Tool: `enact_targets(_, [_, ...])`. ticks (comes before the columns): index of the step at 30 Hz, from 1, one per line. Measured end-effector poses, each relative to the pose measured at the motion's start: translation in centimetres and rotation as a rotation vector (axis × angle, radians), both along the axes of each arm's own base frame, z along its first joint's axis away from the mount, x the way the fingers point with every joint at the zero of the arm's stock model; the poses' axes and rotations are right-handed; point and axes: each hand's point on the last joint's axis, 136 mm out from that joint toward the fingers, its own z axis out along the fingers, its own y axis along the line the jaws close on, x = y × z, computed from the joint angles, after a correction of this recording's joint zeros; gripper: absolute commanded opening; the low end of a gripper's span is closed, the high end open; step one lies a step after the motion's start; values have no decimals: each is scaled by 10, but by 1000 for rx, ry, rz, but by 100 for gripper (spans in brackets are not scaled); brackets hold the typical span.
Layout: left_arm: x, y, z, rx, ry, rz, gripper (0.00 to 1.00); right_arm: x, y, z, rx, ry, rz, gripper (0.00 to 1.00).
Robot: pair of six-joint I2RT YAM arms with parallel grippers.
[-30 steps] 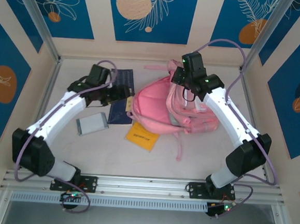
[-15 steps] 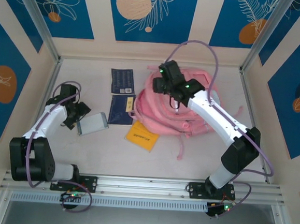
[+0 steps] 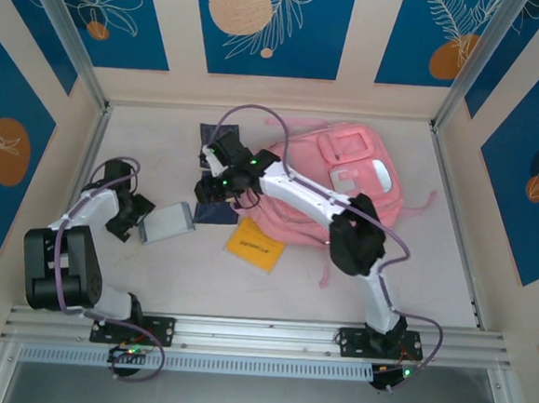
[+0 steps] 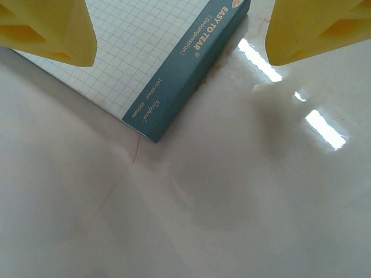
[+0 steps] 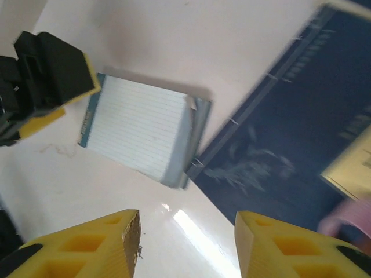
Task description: Pack the student bag
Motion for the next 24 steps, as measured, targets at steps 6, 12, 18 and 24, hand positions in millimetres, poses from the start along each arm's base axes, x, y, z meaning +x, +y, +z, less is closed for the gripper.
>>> enact_targets(6, [3,-8,-6,-47,-12,-11,75,4,34,-43,-9,121,30,42])
enact_targets(12, [8,-18,-16,-110,-4,-29,75,6,52,-77,-58,172,36,41])
enact_targets(18, [8,-20,-19,-129,1,-29,75,-1,53,-101,-94,233,28,37])
enact_targets(24, [9,-22,-20,-156,-2,-28,75,-9,59,-104,-74,280,37,29])
